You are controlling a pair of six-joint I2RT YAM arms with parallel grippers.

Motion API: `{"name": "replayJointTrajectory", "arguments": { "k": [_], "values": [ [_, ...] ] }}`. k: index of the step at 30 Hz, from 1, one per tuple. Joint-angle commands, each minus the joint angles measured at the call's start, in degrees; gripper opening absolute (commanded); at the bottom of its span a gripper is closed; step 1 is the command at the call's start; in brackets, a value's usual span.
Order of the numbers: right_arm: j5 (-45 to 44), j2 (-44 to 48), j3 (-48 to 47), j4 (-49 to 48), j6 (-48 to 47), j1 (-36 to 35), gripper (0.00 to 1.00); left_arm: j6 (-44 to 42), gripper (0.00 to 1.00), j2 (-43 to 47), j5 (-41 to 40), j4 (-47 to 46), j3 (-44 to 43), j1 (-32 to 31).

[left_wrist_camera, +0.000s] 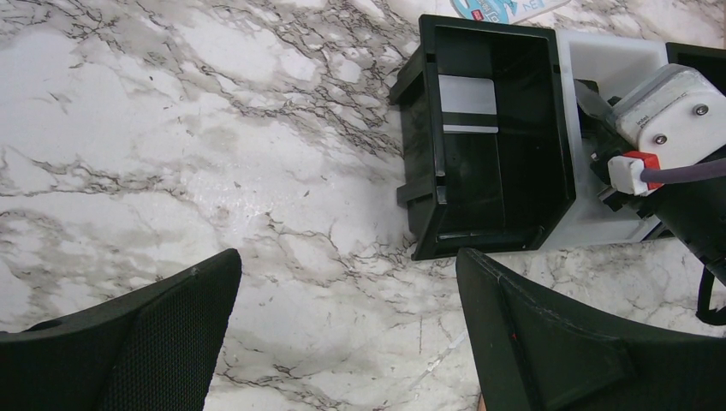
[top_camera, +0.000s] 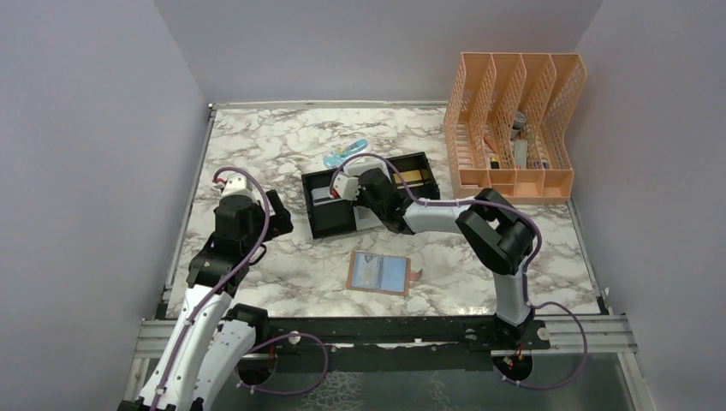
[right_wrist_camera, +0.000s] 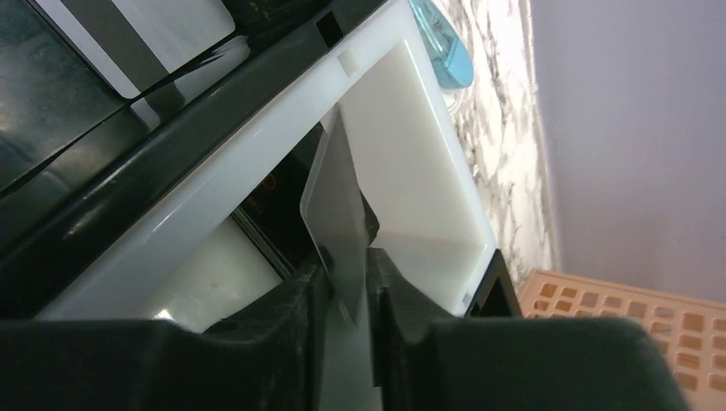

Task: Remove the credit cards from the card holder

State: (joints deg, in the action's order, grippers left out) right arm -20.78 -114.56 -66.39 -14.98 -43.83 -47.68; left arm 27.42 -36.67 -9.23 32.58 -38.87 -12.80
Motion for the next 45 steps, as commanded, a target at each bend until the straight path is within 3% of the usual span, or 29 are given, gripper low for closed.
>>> {"name": "replayJointTrajectory", "arguments": {
  "k": [1, 25, 30, 37, 41, 45],
  "values": [
    [2.8, -0.9, -0.1, 0.8, -0.8, 0.0, 0.28, -0.9, 0.99, 0.1, 1.6, -1.4, 0.5, 0.4],
    [5.4, 3.9, 2.1, 2.3, 2.8, 0.0, 0.31, -0.9, 0.99, -0.3, 2.8, -1.8, 0.7, 0.6],
    [1.8, 4.2, 2.3, -0.7, 4.2, 0.0, 0.31, -0.9, 0.99, -0.2, 2.9, -1.9, 0.7, 0.6],
    [-0.1, 15.8, 6.9, -5.2, 19.4, 0.0, 0.34, -1.0, 0.99, 1.0, 3.2, -2.0, 0.9, 0.6],
    [-3.2, 24.8, 11.1, -1.9, 36.1, 0.1, 0.47, -1.5, 0.99, 1.8, 5.6, -2.9, 1.3, 0.6],
    [-0.5, 32.7, 17.8, 3.5, 52.6, 0.2, 0.47, -1.7, 0.99, 2.0, 7.4, -3.5, 1.5, 0.6]
  ]
}}
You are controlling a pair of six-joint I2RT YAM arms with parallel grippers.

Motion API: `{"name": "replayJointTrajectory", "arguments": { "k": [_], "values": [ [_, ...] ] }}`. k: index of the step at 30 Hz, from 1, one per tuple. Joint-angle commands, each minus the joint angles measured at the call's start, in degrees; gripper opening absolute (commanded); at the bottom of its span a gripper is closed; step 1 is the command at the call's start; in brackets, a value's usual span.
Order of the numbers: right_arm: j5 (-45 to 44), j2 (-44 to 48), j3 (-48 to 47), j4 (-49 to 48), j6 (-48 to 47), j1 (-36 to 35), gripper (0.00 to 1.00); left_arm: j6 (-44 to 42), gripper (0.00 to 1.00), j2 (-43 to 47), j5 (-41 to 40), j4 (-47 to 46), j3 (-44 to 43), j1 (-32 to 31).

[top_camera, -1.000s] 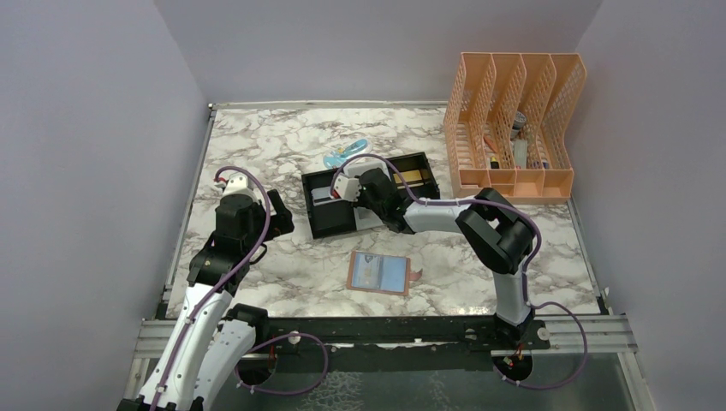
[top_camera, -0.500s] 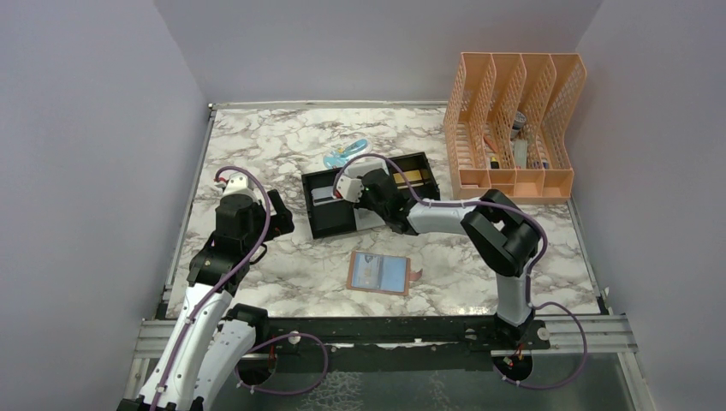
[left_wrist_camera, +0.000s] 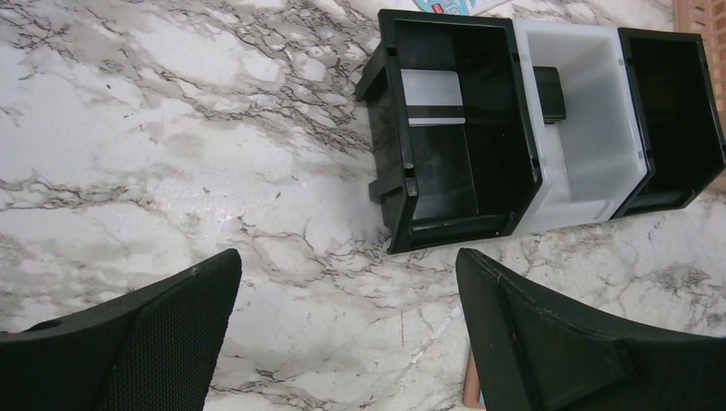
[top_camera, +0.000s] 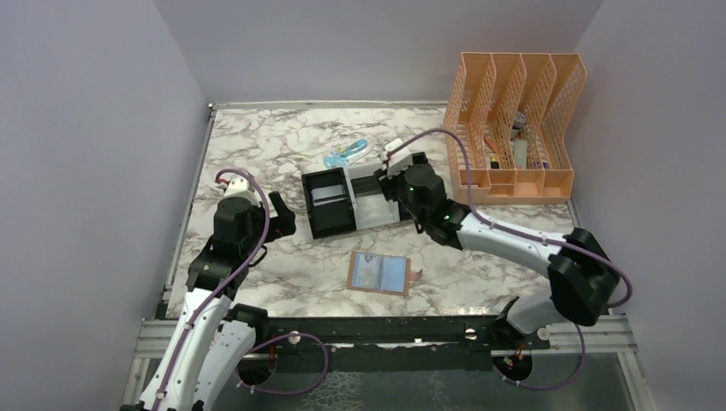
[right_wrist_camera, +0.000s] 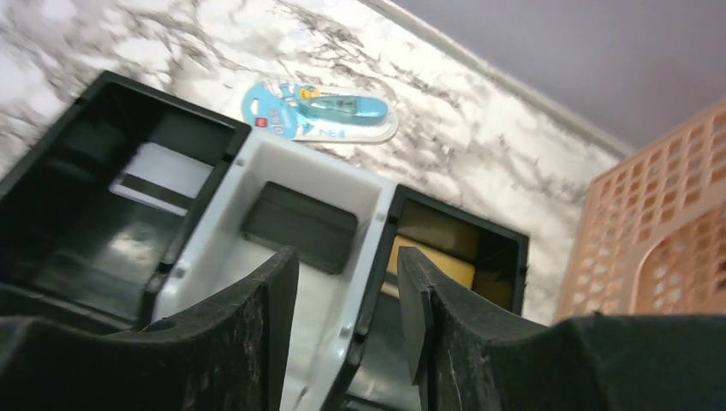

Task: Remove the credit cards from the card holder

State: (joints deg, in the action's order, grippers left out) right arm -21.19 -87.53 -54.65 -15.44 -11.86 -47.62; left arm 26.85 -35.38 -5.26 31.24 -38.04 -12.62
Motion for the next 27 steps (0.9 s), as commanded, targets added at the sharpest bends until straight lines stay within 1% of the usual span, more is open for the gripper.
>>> {"name": "replayJointTrajectory", "arguments": {
  "k": [1, 4, 6, 8, 11, 14, 16, 18, 21, 24, 27],
  "values": [
    [2.0, 8.0, 8.3, 4.3, 23.5, 0.2, 0.47, -1.1, 0.99, 0.8, 3.5, -2.2, 0.7, 0.4],
    [5.4, 14.5, 14.6, 5.1, 31.4, 0.2, 0.48, -1.2, 0.99, 1.0, 3.6, -2.2, 0.8, 0.4],
    [9.5, 18.1, 17.7, 5.5, 34.9, 0.2, 0.48, -1.2, 0.99, 0.9, 3.7, -2.3, 0.8, 0.4],
    [13.7, 20.6, 20.9, 4.4, 37.4, 0.2, 0.48, -1.2, 0.99, 0.7, 3.9, -2.3, 0.7, 0.4],
    [19.0, 22.4, 23.0, 4.6, 41.1, 0.2, 0.48, -1.3, 0.99, 0.4, 5.0, -2.5, 0.7, 0.3],
    [25.1, 22.4, 26.1, 1.8, 45.3, 0.2, 0.48, -2.0, 0.99, 0.6, 8.8, -3.6, 0.9, 0.3],
    [28.6, 21.4, 27.7, -0.6, 46.7, 0.2, 0.48, -3.4, 0.99, 0.8, 16.6, -6.1, 1.3, 0.2],
    [30.1, 19.8, 28.3, -0.6, 50.5, 0.2, 0.48, -3.3, 0.99, 0.2, 19.6, -7.0, 1.7, 0.1],
    [34.1, 17.8, 29.8, -2.7, 53.7, 0.2, 0.48, -1.5, 0.99, -1.9, 23.1, -7.7, 1.9, -0.3],
    [36.4, 16.1, 31.5, -5.3, 56.4, 0.2, 0.48, 1.8, 0.98, -3.7, 29.1, -11.3, 4.0, -1.4],
    [36.5, 14.8, 32.9, -7.1, 57.7, 0.2, 0.48, 4.2, 0.93, -4.1, 28.3, -13.8, 5.7, -4.7]
  ]
}}
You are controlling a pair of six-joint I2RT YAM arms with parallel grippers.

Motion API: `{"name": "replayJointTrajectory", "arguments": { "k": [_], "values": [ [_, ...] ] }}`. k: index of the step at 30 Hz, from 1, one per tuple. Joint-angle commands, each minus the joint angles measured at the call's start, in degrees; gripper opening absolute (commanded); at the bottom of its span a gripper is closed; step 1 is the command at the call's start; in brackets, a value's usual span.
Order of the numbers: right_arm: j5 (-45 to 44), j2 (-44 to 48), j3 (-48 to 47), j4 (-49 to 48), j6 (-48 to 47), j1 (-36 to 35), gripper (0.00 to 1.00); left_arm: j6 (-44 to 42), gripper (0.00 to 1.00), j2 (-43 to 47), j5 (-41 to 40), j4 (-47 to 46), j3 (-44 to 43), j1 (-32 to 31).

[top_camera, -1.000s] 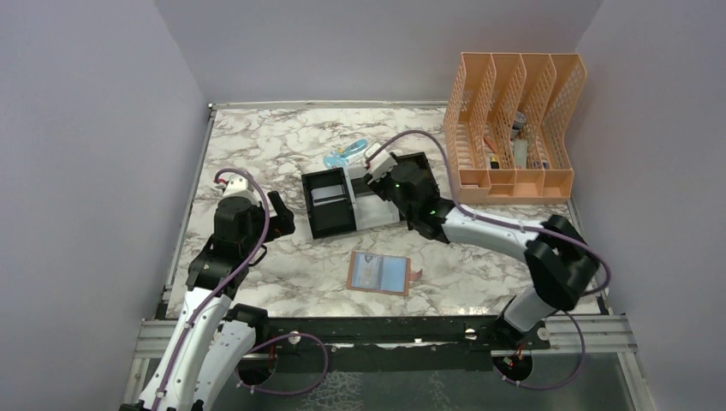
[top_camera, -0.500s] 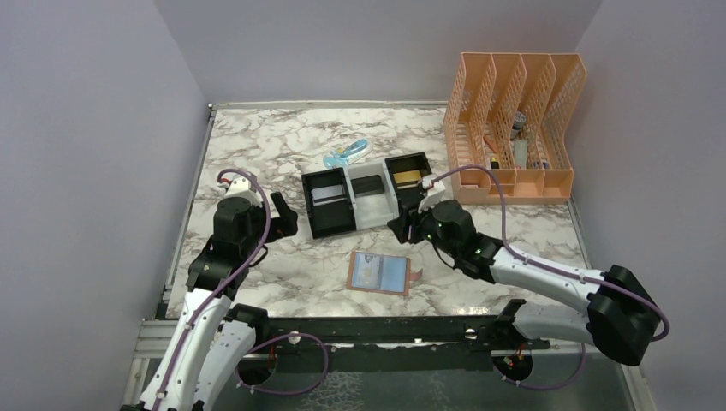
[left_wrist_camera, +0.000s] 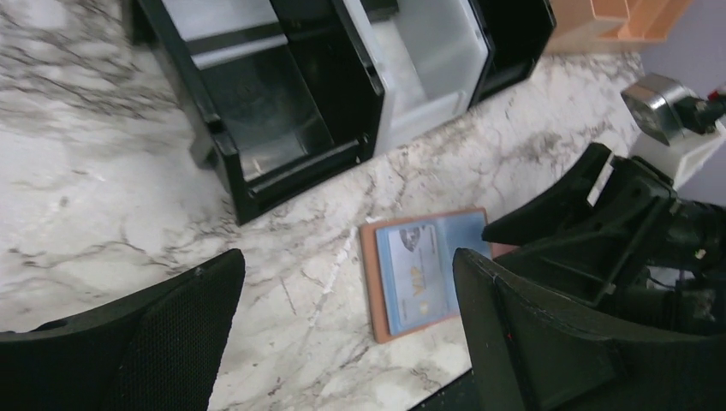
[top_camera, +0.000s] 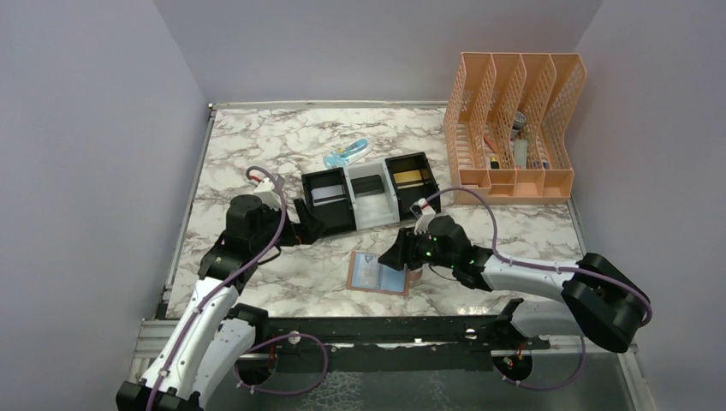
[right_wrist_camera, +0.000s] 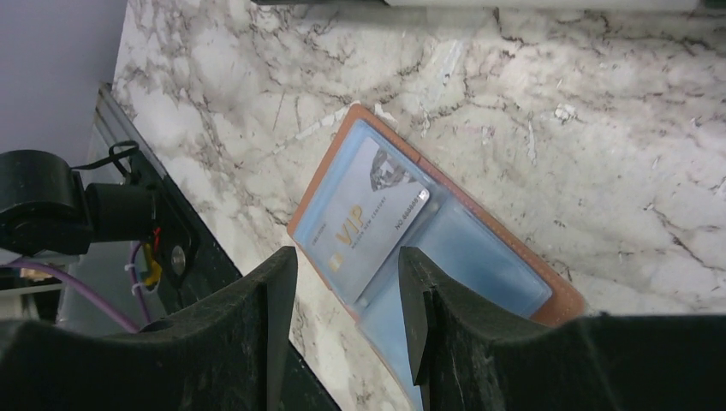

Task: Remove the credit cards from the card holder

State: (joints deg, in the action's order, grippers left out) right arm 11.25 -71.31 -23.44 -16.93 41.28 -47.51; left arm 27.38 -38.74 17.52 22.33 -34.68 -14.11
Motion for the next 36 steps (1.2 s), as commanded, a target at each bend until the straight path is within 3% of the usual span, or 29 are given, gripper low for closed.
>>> {"name": "replayJointTrajectory", "arguments": {
  "k": [1, 6, 11, 15, 24, 31, 36],
  "values": [
    [4.1, -1.6, 2.1, -6.6, 4.5, 0.0, 0.48, 4.3, 0.91, -0.8, 4.7, -5.2, 2.7, -4.6],
    [5.7, -3.5, 2.5, -10.5, 4.2, 0.1, 0.47, 8.3, 0.85, -2.1, 0.3, -10.1, 6.5, -12.2],
    [6.0, -7.4, 1.4, -11.2, 5.0, 0.0, 0.43, 11.3, 0.68, -7.3, -5.4, -16.7, 10.3, -20.9],
    [8.3, -12.1, 0.4, -11.2, 6.2, 0.0, 0.4, 12.4, 0.63, -11.4, -10.8, -19.7, 10.9, -26.2],
    [7.5, -14.9, -0.2, -10.5, 6.1, 0.0, 0.34, 14.7, 0.55, -18.9, -13.2, -28.2, 13.7, -31.2],
    [2.0, -15.5, -2.1, -3.8, 5.8, 0.0, 0.29, 15.0, 0.42, -25.8, -13.0, -33.8, 13.5, -32.3],
    [3.1, -16.0, -1.5, -5.5, 7.2, 0.1, 0.28, 16.4, 0.27, -30.4, -16.4, -33.8, 13.4, -34.2]
  ]
}}
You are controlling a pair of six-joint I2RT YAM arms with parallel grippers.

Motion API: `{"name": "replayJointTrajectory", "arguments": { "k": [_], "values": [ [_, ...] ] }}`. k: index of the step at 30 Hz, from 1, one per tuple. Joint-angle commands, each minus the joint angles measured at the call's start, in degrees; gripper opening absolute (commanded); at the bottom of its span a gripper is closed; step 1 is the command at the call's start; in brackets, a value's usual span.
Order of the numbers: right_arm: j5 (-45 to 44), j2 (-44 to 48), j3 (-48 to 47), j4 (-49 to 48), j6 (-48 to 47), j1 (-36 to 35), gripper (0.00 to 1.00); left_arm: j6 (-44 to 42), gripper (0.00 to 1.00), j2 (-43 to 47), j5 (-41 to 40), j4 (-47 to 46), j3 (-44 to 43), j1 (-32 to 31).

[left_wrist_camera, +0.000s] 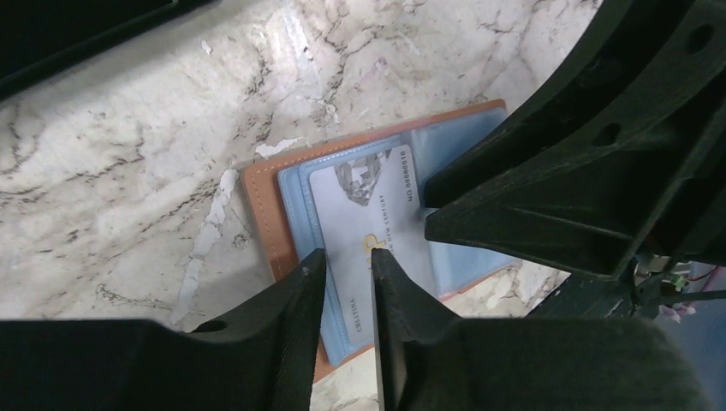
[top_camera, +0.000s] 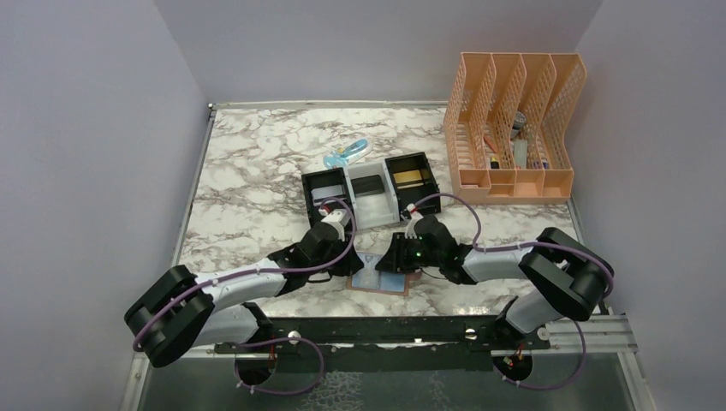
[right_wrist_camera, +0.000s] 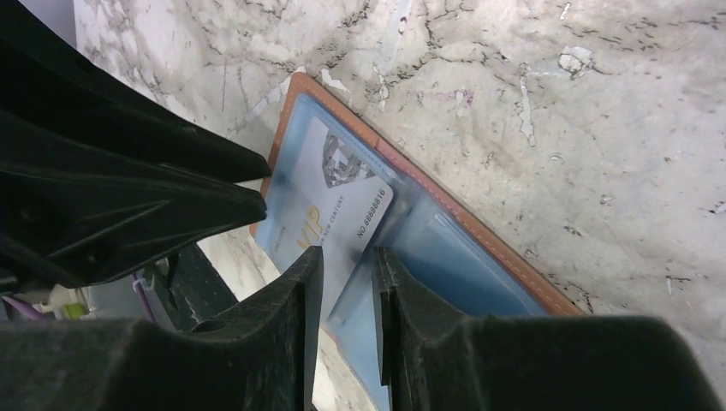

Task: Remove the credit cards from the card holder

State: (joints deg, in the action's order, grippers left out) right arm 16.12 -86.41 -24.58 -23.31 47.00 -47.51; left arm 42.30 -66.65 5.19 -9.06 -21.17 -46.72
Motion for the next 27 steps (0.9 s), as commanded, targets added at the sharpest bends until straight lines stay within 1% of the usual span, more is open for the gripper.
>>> {"name": "replayJointTrajectory", "arguments": {
  "k": [1, 9, 12, 16, 20, 24, 27],
  "values": [
    [-1.6, -1.0, -0.2, 0.5, 1.9, 0.1, 0.27, 1.7, 0.27, -3.2, -4.9, -2.2, -0.1, -1.9],
    [0.9, -2.8, -0.1, -1.2, 4.3, 0.1, 0.22, 2.7, 0.25, -4.7, -6.3, -2.1, 1.0, -4.1],
    [1.1, -2.9, 0.0, -1.6, 5.0, 0.1, 0.16, 2.9, 0.24, -4.3, -6.5, -1.8, 1.4, -4.3],
    [0.6, -2.6, 0.5, -1.9, 6.4, 0.1, 0.06, 2.9, 0.22, -3.4, -6.9, -0.8, 1.8, -4.4],
    [0.4, -1.6, 0.8, -1.8, 6.7, 0.1, 0.01, 2.5, 0.21, -2.5, -7.4, 0.9, 1.9, -4.4],
    [0.6, -0.3, 0.7, -0.7, 6.0, 0.1, 0.01, 2.4, 0.21, -1.8, -7.9, 1.8, 2.1, -4.4],
    [0.9, 0.6, -0.3, 2.3, 3.9, 0.2, 0.01, 2.9, 0.21, -1.8, -7.9, 1.8, 2.3, -4.4]
  ]
}}
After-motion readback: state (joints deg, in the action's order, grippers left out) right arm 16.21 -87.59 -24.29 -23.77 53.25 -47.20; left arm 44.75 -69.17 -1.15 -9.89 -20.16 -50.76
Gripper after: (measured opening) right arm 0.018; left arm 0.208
